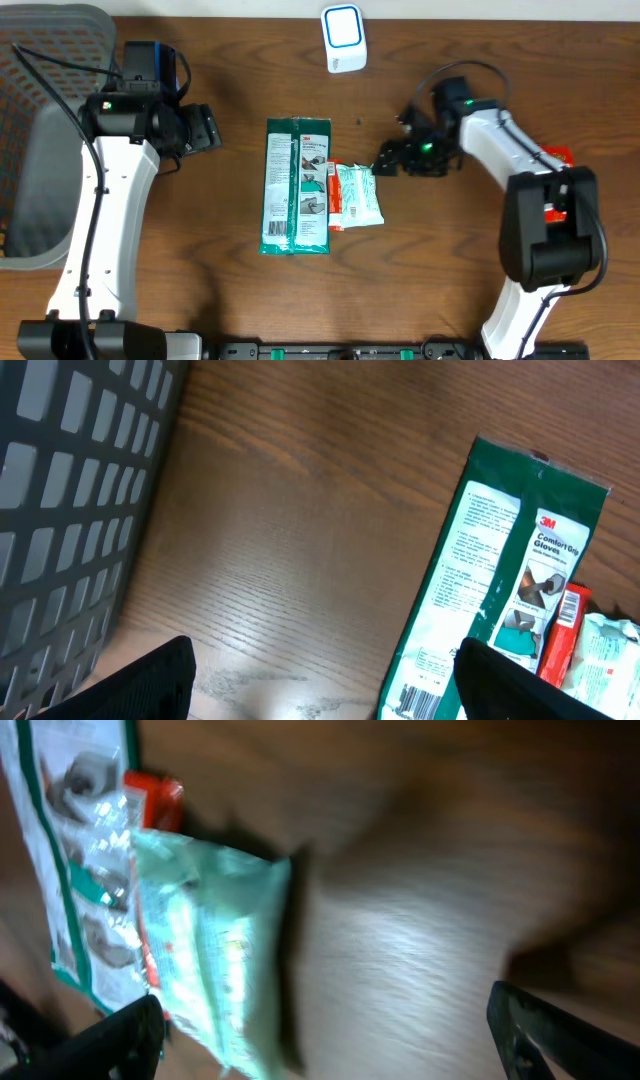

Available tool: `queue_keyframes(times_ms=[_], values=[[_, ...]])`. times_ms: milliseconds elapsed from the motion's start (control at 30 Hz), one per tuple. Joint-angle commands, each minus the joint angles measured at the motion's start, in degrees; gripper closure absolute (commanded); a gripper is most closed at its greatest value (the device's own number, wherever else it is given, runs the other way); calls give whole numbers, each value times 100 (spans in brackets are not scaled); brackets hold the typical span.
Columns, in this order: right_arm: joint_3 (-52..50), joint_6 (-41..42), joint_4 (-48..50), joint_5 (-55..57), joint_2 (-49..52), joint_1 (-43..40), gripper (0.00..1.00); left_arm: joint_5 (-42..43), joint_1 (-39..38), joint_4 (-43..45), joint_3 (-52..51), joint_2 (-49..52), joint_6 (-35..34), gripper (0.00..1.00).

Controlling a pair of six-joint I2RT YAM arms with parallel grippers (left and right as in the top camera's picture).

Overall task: Scan the item barcode
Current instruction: 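Move the right gripper left over the mint-green wipes pack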

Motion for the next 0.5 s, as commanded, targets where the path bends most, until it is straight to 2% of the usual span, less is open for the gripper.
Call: queue_keyframes(times_ms=[0,200,467], values=[[-151,610,472,63,-66,490,2,-50,24,-26,55,-17,11,17],[-153,1904,588,2024,-63,1209,5,-50,24,-26,55,-17,11,17],[-153,2511,389,3587,-63,1727,9,-50,24,-26,55,-17,11,17]])
